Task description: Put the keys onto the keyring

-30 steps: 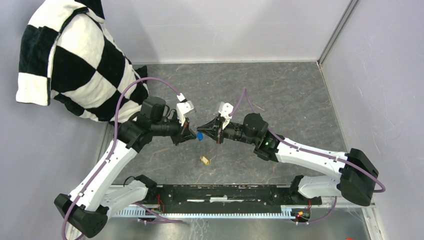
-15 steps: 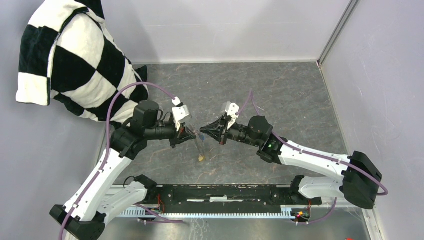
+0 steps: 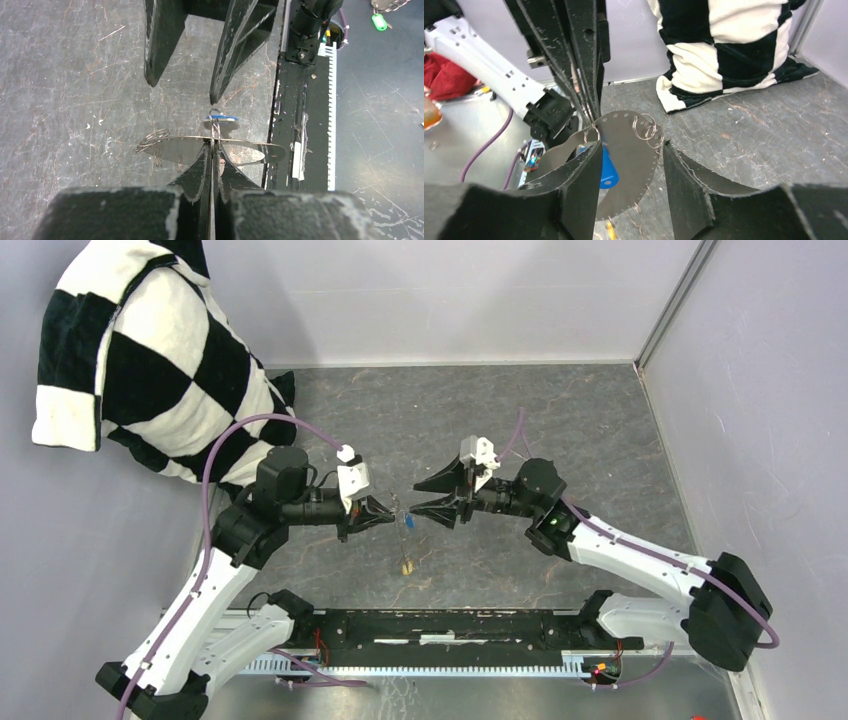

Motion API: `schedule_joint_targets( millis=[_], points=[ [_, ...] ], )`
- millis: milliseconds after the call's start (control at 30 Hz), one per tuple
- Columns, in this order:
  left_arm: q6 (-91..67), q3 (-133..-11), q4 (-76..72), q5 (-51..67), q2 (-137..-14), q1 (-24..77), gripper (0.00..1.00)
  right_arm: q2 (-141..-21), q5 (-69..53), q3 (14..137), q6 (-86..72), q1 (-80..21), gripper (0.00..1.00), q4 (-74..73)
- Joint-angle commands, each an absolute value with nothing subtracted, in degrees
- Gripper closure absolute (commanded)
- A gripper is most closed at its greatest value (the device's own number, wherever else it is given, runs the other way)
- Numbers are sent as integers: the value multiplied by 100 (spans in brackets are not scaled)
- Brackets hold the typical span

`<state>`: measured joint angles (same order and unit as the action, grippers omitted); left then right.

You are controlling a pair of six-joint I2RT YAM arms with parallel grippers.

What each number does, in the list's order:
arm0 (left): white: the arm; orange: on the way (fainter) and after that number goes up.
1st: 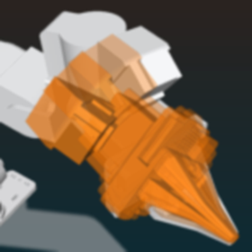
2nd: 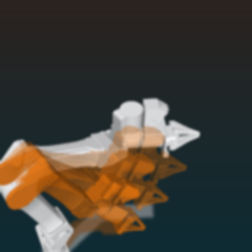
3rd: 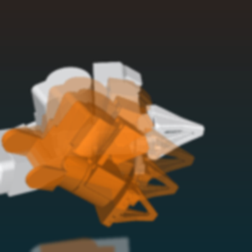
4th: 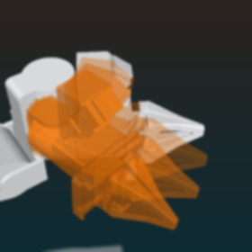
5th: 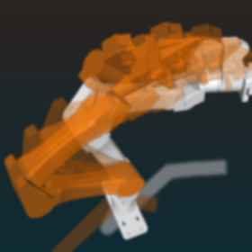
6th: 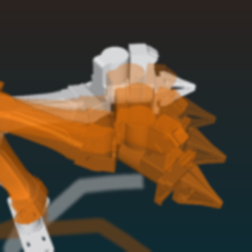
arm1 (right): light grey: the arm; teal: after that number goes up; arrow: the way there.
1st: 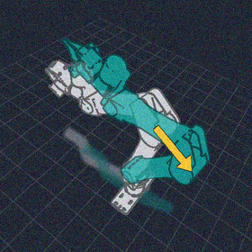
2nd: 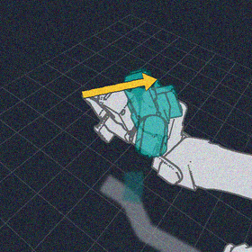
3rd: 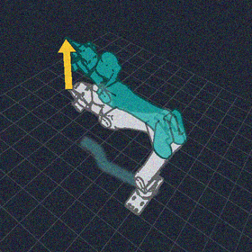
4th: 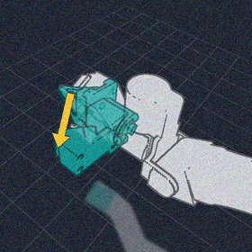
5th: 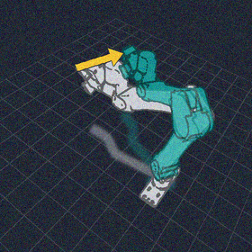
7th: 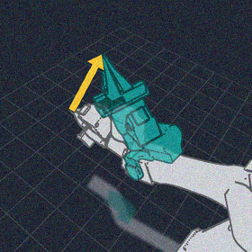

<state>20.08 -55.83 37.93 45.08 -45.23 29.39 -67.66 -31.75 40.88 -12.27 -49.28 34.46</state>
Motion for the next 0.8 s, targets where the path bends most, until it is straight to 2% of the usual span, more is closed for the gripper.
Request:
schedule_joint_targets(
  millis=[0,167,400,633,767],
  points=[
    [2326,-5861,3528,5036,-4506,2963,98,-6432,-4478,4458,-686,-4613,45,2972],
    [2392,-5955,3521,5317,-4560,2962,98,-6575,-5225,4953,-469,-4557,42,2589],
    [2520,-5977,3590,5510,-4541,2962,98,-7025,-5718,5027,-1568,-4592,43,3999],
    [2544,-6029,3577,5616,-4578,2962,98,-7213,-5681,5078,-1479,-4810,47,4030],
    [2540,-6029,3582,5625,-4552,2962,98,-7273,-5651,5137,-1483,-4849,56,4032]
  ],
)
